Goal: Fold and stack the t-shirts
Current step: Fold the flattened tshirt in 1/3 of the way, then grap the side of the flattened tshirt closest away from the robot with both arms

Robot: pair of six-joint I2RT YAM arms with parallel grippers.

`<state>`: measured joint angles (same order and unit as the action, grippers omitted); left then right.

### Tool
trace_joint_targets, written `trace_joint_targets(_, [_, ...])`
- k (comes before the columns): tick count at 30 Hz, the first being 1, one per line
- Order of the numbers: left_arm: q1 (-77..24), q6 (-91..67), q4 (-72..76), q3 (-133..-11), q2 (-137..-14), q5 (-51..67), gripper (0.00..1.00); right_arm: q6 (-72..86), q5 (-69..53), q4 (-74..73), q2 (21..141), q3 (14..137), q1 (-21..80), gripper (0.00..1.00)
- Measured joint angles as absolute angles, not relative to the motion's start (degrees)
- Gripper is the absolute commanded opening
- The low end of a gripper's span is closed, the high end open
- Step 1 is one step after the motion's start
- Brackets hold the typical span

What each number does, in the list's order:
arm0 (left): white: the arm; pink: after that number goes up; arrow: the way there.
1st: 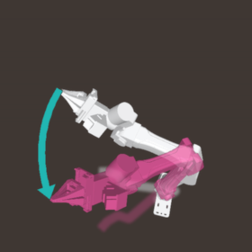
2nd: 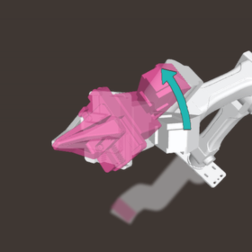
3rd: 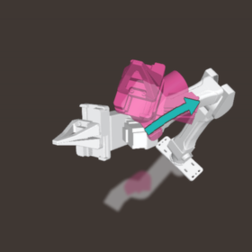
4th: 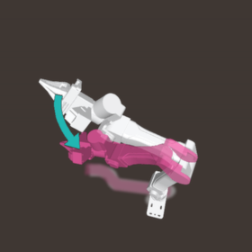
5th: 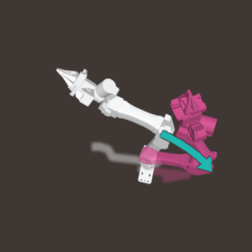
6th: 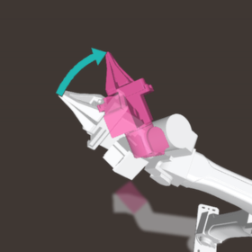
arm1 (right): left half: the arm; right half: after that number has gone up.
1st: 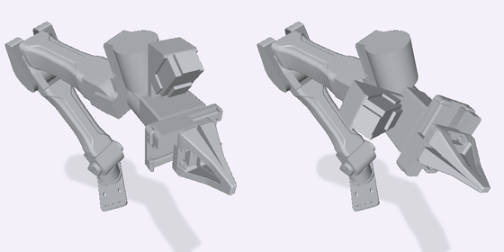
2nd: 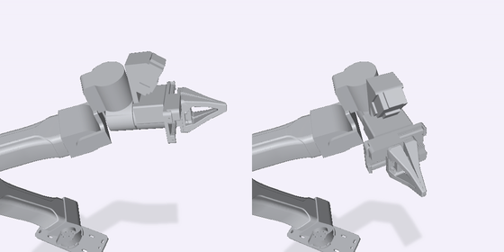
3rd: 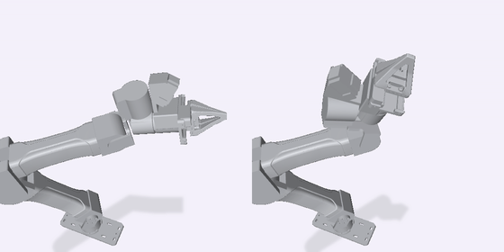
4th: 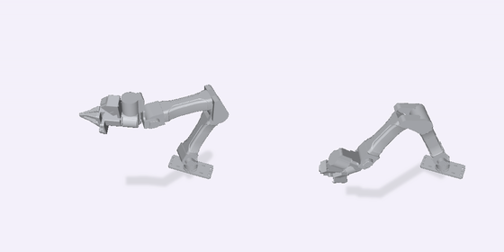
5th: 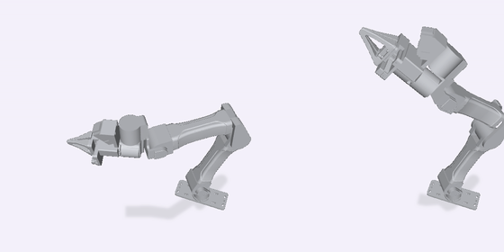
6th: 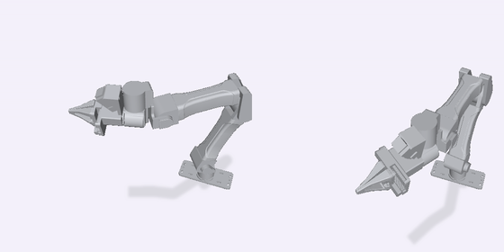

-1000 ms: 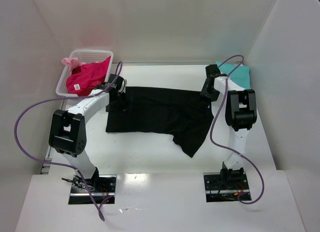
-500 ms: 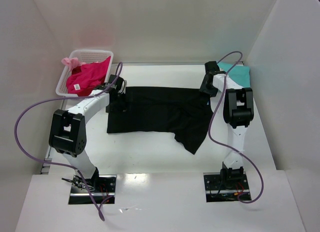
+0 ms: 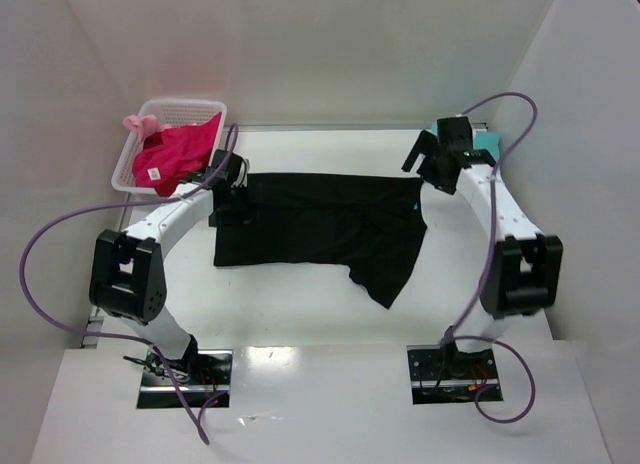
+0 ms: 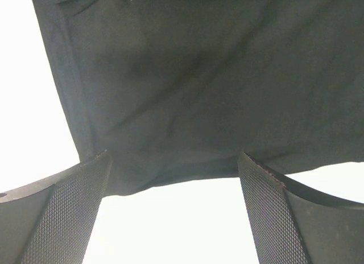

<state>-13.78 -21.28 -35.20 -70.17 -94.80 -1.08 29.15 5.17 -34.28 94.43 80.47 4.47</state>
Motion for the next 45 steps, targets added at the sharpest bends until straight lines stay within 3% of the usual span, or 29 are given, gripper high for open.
trace_joint_targets(5, [-13.78, -22.79, -36.03, -69.08, -90.76, -1.04, 1.00, 34.61, 3.22, -36.75, 83.85, 70.52, 7.62, 1.00])
trace_joint_targets(11, [-13.78, -22.98, -36.38, -67.44, -89.10, -0.91, 1.00, 41.82, 3.29, -44.95, 85.45, 62.24, 18.13, 0.97])
trace_joint_targets(24, [-13.78, -23.11, -35.11, -65.30, -89.10, -0.47, 1.00, 53.25, 6.70, -50.65, 83.02, 54.70, 26.26, 0.93])
trace_joint_targets(38, [-13.78, -23.05, -35.00, -65.21, -90.43, -0.67, 1.00, 59.77, 8.01, -48.31, 80.93, 45.15, 27.99, 0.90])
trace_joint_targets(42, [-13.78, -22.92, -35.51, -65.23, -90.94, -1.56, 1.00, 60.77, 8.21, -46.70, 81.03, 43.00, 27.99, 0.84])
trace_joint_targets(45, [-13.78, -22.98, -36.32, -65.25, -90.96, -2.70, 1.00, 61.87, 8.19, -44.47, 81.01, 40.86, 27.99, 0.73])
